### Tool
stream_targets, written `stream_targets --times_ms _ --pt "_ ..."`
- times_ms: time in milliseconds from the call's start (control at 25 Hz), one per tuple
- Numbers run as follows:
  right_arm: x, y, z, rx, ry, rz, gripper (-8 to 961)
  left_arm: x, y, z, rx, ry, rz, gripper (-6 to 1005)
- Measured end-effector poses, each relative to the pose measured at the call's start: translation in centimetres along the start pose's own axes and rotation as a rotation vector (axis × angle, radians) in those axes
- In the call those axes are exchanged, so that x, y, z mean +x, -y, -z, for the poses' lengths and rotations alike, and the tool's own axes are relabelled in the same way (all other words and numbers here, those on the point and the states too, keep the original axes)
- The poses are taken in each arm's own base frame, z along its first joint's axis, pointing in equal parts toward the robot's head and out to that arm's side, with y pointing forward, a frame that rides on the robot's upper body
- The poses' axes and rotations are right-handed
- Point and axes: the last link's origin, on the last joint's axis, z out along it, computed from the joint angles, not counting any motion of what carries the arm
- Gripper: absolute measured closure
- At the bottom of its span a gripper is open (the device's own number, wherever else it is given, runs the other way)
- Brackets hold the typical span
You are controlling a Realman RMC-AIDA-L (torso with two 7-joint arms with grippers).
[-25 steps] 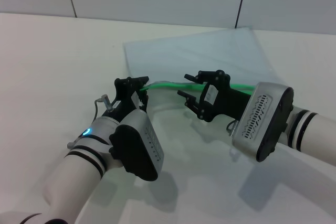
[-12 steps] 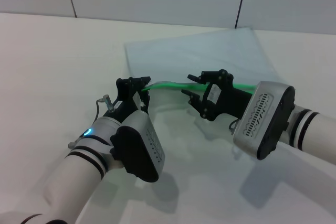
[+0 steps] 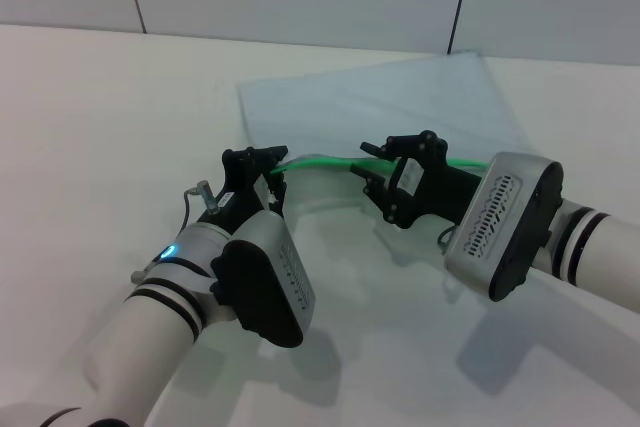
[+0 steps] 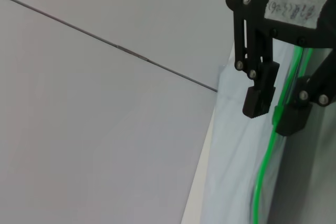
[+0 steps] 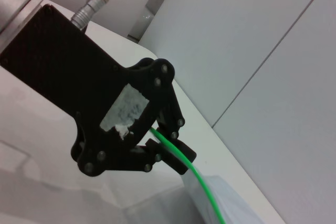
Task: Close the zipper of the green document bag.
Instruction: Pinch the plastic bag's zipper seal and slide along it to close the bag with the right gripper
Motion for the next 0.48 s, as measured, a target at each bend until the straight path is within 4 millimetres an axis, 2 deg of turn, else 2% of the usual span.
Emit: stream_targets --times_ms 480 --pt "0.02 0.01 0.01 -0.001 -0.001 0.003 741 0.18 0.01 -0.02 0.000 -0.009 -0.009 946"
